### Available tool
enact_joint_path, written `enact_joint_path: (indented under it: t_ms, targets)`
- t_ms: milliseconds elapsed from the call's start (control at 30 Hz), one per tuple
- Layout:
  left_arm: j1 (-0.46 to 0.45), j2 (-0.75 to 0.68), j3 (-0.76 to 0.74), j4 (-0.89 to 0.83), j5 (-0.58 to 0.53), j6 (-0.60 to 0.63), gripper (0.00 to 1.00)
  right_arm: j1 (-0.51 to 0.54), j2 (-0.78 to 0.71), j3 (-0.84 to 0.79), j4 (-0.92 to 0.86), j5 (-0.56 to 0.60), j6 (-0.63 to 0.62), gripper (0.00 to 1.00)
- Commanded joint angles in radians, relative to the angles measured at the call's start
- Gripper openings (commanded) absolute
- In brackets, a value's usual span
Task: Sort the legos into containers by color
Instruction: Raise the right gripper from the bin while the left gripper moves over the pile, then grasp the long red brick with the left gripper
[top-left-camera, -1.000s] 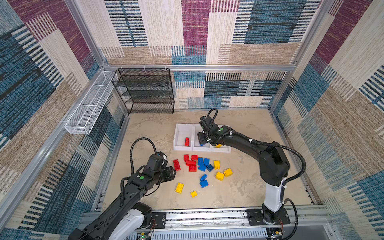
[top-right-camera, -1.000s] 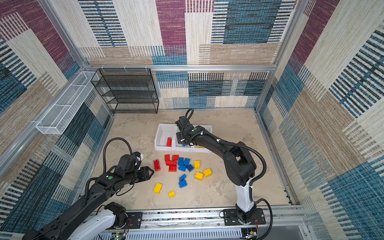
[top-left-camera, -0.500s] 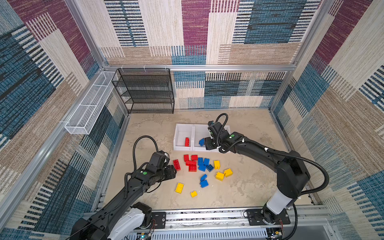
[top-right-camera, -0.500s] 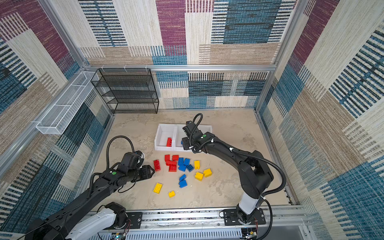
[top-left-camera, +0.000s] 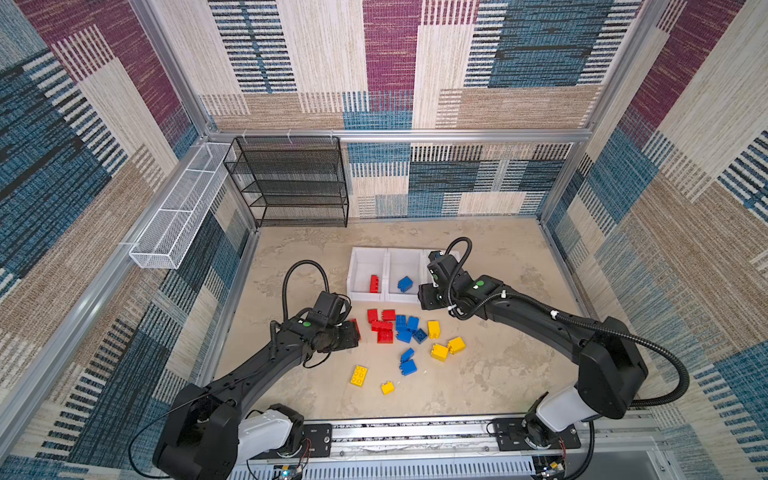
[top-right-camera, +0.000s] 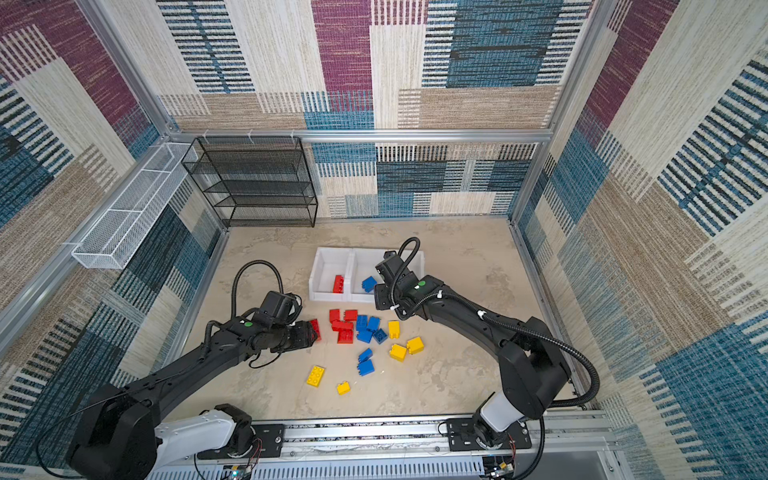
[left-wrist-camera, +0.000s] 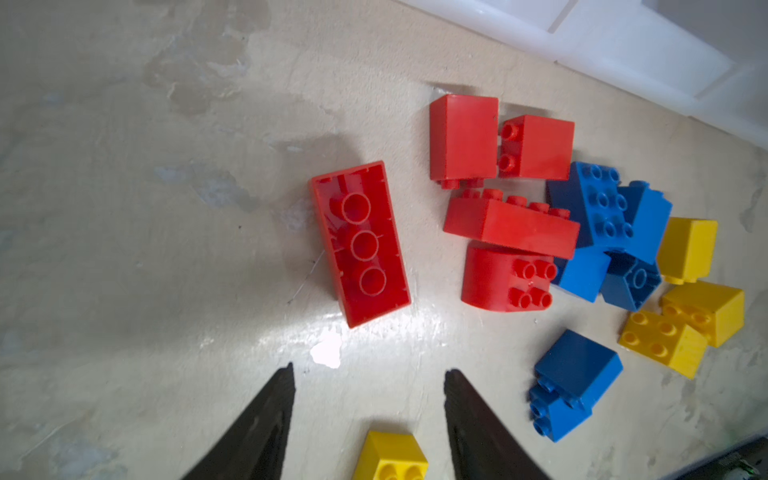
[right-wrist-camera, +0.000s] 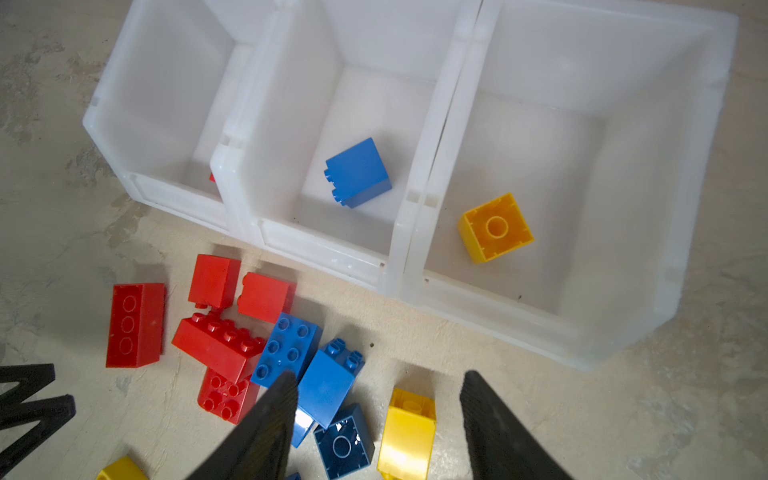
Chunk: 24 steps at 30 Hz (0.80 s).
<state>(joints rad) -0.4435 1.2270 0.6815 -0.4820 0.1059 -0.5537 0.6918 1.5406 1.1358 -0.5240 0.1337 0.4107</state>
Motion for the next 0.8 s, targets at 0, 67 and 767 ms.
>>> enact_joint_path:
  t_ms: [0, 67, 767]
  targets:
    - [-0.004, 0.050, 0.029, 0.035, -0.026, 0.026, 0.61, 0.000, -0.022, -0.014, 0.002, -0.002, 0.028, 0.65]
    - [-0.006, 0.088, 0.048, 0.034, -0.037, 0.030, 0.61, 0.000, -0.034, -0.022, 0.004, -0.001, 0.034, 0.65]
    - [-0.020, 0.351, 0.150, 0.074, -0.145, 0.061, 0.53, 0.002, -0.078, -0.054, -0.041, 0.006, 0.090, 0.65]
